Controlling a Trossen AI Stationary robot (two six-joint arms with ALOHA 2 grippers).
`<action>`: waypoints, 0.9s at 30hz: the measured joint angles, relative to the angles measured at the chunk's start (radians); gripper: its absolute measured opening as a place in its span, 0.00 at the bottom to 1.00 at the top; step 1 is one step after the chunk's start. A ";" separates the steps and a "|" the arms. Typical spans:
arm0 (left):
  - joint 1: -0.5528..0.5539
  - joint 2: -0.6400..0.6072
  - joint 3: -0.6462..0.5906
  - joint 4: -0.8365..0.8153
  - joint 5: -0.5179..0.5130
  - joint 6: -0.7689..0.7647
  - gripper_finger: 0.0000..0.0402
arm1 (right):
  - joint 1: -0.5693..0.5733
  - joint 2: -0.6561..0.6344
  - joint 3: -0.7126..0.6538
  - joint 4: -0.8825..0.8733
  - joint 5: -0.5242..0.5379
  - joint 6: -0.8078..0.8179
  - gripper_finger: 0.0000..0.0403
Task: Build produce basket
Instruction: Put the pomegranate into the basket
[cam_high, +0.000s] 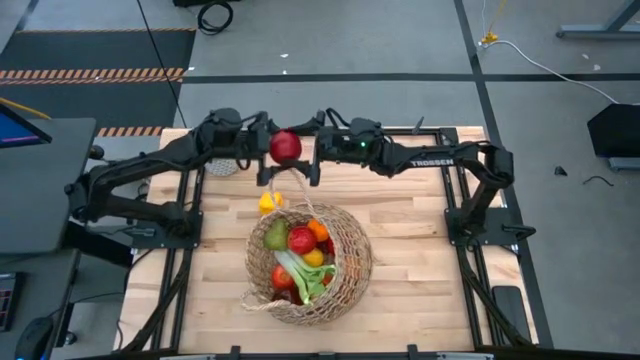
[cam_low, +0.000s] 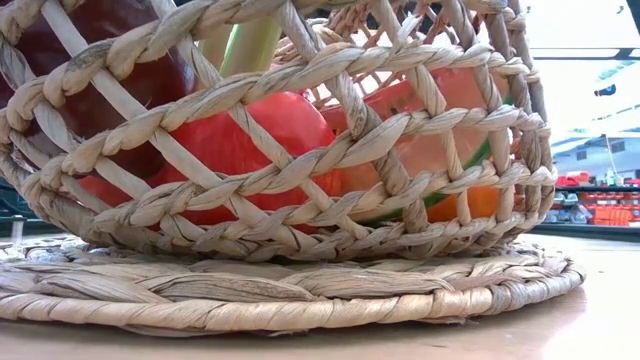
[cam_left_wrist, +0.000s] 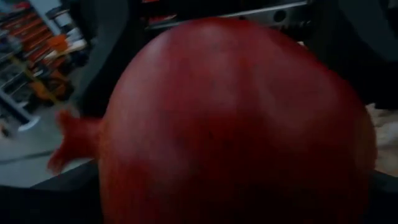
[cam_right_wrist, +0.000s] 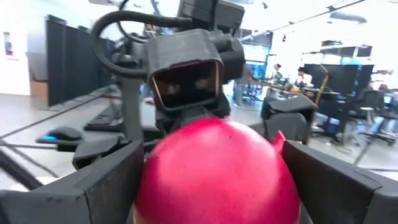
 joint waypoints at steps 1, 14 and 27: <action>-0.018 -0.006 0.000 -0.004 -0.004 -0.003 0.97 | 0.011 -0.006 -0.001 -0.007 0.003 -0.001 0.95; -0.281 -0.077 0.006 -0.025 -0.021 -0.223 0.97 | 0.193 -0.042 -0.001 -0.057 0.049 0.003 0.95; -0.580 -0.072 0.013 -0.190 -0.008 -0.516 0.97 | 0.383 -0.028 -0.007 -0.178 0.049 0.086 0.95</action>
